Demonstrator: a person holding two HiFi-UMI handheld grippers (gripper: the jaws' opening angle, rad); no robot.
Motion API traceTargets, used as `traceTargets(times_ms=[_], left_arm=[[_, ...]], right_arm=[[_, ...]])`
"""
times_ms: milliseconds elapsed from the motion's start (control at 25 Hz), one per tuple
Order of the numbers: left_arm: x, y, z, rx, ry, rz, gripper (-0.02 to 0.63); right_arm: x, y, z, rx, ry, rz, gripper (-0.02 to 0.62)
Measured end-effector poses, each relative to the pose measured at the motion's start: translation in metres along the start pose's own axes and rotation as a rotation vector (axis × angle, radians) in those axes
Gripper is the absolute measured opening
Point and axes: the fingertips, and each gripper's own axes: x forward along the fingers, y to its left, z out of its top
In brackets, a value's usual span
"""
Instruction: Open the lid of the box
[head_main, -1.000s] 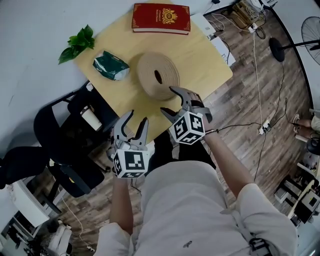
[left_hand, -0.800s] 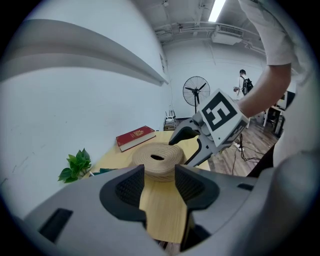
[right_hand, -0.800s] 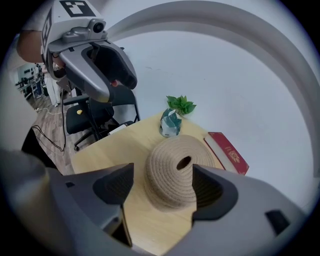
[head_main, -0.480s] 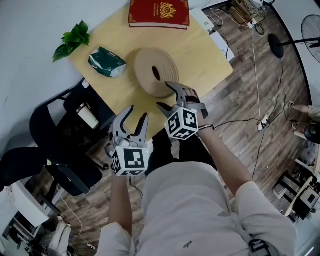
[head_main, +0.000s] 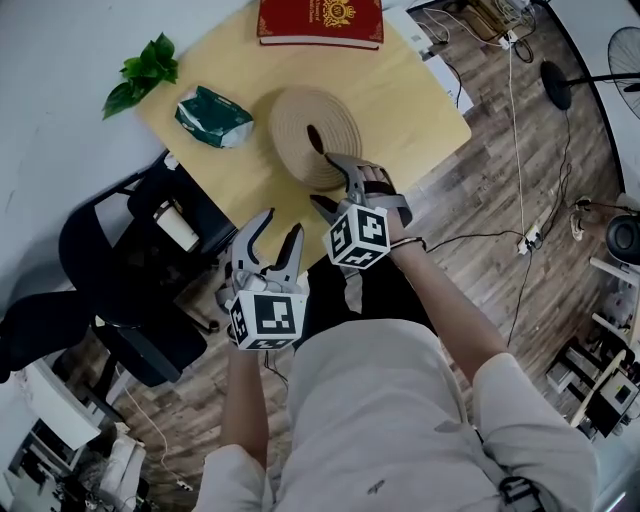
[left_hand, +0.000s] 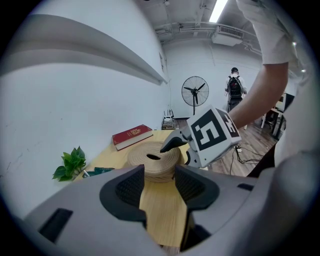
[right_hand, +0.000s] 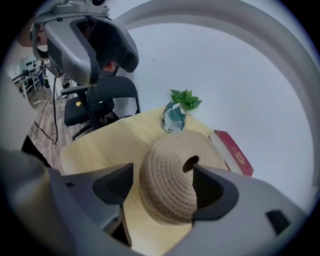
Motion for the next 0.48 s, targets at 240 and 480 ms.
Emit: traceTargets(times_ms=[240, 480], left_arm=[[-0.001, 0.005, 0.000, -0.004, -0.002, 0.006, 0.189], [-0.003, 0.008, -0.005, -0.007, 0.005, 0.014, 0.189]], right_arm=[[0.009, 0.003, 0.000, -0.020, 0.016, 0.003, 0.359], [0.014, 0.001, -0.004, -0.018, 0.030, -0.001, 0.356]])
